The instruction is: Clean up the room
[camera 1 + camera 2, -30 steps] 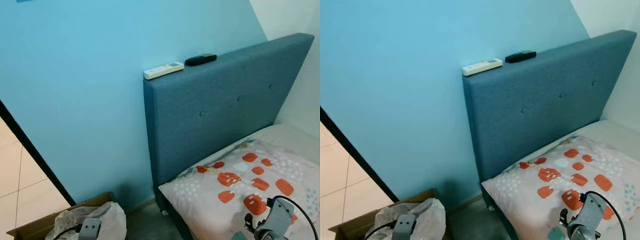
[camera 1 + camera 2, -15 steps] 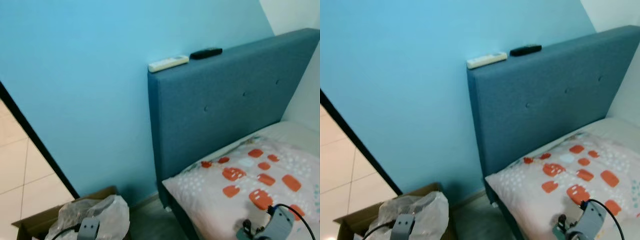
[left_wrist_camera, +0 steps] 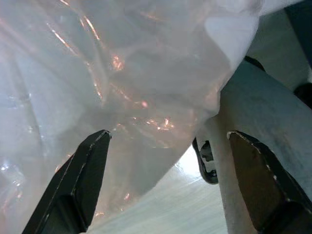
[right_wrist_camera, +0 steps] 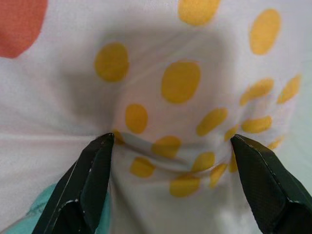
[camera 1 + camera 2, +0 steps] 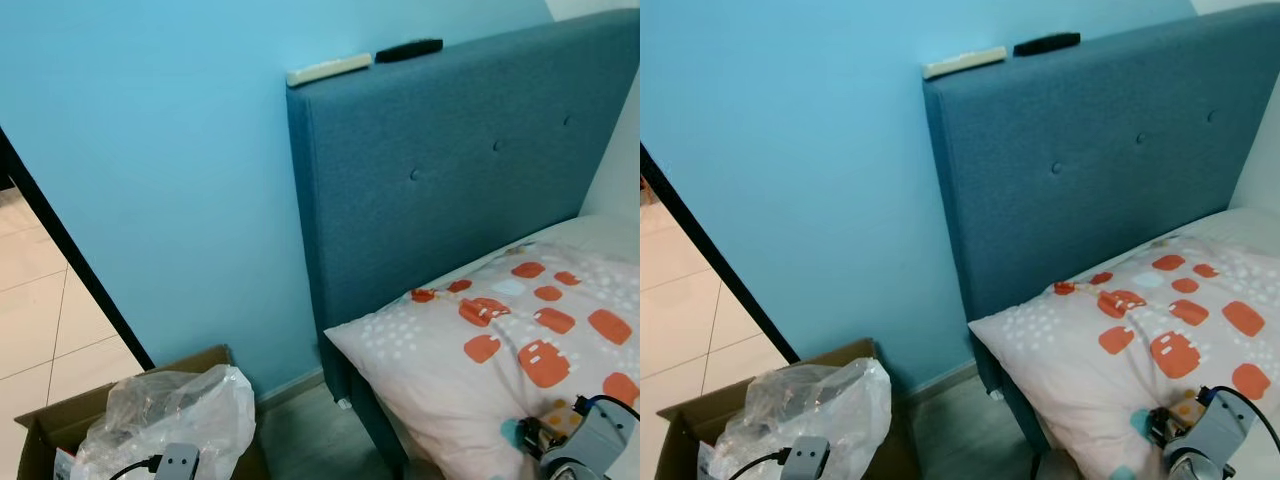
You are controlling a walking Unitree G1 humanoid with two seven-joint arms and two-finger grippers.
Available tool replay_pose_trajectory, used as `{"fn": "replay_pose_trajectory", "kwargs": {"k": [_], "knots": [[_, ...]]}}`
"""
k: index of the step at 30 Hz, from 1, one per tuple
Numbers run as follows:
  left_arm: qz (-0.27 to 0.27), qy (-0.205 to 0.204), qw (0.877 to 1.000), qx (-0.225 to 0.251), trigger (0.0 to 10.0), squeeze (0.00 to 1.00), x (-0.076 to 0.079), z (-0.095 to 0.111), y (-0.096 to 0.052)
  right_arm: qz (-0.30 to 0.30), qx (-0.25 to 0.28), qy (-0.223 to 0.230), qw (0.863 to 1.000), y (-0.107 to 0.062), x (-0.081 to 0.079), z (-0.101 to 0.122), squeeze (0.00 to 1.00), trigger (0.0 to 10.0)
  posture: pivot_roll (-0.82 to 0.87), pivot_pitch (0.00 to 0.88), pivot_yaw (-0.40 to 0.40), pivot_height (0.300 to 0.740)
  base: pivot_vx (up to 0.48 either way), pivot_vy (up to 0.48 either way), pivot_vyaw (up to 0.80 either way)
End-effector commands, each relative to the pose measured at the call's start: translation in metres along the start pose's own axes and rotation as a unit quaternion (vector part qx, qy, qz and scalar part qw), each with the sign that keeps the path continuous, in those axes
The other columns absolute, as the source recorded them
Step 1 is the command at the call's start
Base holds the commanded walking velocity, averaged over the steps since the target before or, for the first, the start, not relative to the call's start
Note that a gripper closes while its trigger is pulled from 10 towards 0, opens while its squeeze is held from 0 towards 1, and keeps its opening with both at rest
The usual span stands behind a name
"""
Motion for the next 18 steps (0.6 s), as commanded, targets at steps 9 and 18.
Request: {"fn": "replay_pose_trajectory", "kwargs": {"k": [9,18], "knots": [[-0.002,0.023,1.000,-0.018,10.0,0.00,-0.011,-0.018,-0.008,0.113,-0.131,0.132,0.976,-0.029,-0.037,-0.088,0.00,10.0,-0.08,0.114,0.088,0.604,0.000,0.000,0.00],[0.003,0.037,0.999,-0.028,10.0,0.00,-0.026,-0.035,-0.018,0.124,-0.121,0.151,0.973,-0.034,-0.046,-0.098,0.00,10.0,-0.02,0.168,0.107,0.604,0.000,0.000,0.00]]}}
Point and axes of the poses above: a point about 5 cm out from each wrist's last joint towards the gripper, its own y axis pointing out of the wrist towards the gripper, its own z axis along the axis of the wrist's last joint, x = y × z, the point moved 4 cm from there along y, pointing out of the wrist towards the gripper, and after that the axes turned 8 degrees about y, right-handed, at the moved point
